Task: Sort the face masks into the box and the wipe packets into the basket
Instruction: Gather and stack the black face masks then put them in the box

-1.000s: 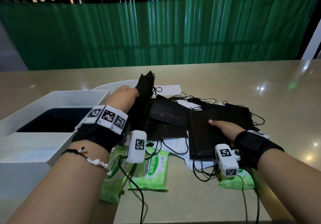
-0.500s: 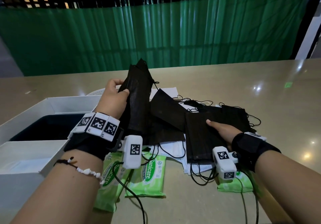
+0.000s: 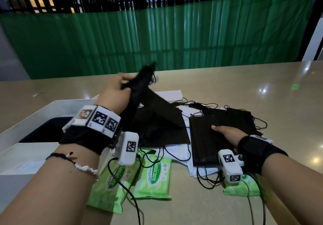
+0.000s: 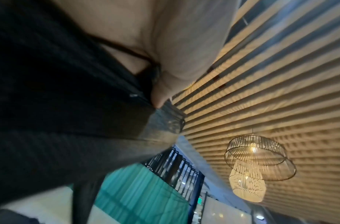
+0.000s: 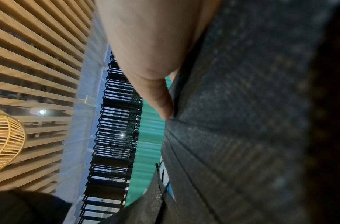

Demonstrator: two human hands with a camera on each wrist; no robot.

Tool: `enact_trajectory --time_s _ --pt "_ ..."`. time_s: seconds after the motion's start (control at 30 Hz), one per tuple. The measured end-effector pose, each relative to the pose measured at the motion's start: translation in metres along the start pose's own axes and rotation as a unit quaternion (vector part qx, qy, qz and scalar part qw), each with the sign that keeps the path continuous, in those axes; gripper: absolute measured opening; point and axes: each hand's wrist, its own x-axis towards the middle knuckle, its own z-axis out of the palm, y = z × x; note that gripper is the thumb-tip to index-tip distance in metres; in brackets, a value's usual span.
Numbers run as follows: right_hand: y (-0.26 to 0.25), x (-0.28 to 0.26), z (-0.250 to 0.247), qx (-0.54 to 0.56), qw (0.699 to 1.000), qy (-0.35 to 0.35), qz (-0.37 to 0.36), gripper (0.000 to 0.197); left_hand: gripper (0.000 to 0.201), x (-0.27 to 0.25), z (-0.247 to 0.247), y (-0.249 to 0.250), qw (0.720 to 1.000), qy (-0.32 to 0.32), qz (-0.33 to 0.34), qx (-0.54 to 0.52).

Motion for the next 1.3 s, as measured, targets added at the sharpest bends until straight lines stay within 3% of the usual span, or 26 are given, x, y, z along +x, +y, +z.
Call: enact_trajectory --time_s 0.1,0.2,0.37,0.43,0.53,0.6,0.7,0.77,0.9,0.97,1.03,1.13,1.3 --pt "-0.001 0.0 0.002 -0.032 0.999 0.007 -0.007 0.028 0.036 -0.006 0.017 0.001 0.99 -0.096 -0.006 -0.1" --pt "0.015 0.021 -0.004 -0.04 0.999 0.013 -0.018 0.058 0.035 -0.007 0.027 0.002 0.982 -0.095 -0.019 -0.164" --pt "0.004 0.01 0.001 -0.042 0.999 0.019 0.006 0.056 0.03 -0.007 0.027 -0.018 0.995 -0.043 -0.076 0.04" --pt "0.007 0.015 0.0 -0.045 0.999 0.023 0.015 0.056 0.025 -0.009 0.026 -0.029 0.983 -0.098 -0.116 0.099" --pt "0.006 0.014 0.0 -0.044 0.999 0.013 0.003 0.038 0.024 -0.01 0.027 -0.038 0.967 -0.174 -0.149 0.108" --pt "0.007 0.017 0.0 -0.044 0.999 0.027 -0.005 0.047 0.025 -0.008 0.027 -0.04 0.963 -0.187 -0.155 0.115" --pt "0.008 0.018 0.002 -0.025 0.999 0.026 -0.006 0.058 0.026 -0.004 0.026 -0.04 0.973 -0.141 -0.171 0.066" --pt "0.012 0.025 0.001 -0.012 1.0 0.019 -0.004 0.054 0.027 -0.001 0.025 -0.037 0.981 -0.08 -0.171 -0.037" --pt "0.012 0.025 0.001 0.004 1.0 0.011 0.001 0.054 0.029 0.003 0.017 -0.012 0.983 -0.008 -0.111 -0.145" --pt "0.012 0.026 0.002 0.005 1.0 0.017 -0.004 0.053 0.027 0.005 0.013 -0.004 0.994 0.021 -0.066 -0.088" --pt "0.012 0.025 0.002 0.011 1.0 0.014 -0.008 0.04 0.017 0.006 0.01 -0.009 0.997 0.016 -0.062 0.052" --pt "0.008 0.014 0.003 0.026 1.0 -0.004 -0.01 0.014 0.015 0.003 0.012 -0.031 0.96 -0.059 -0.107 0.253" --pt "0.008 0.013 0.003 0.027 0.999 0.005 -0.018 0.013 0.028 -0.008 0.012 -0.046 0.904 -0.115 -0.135 0.39"
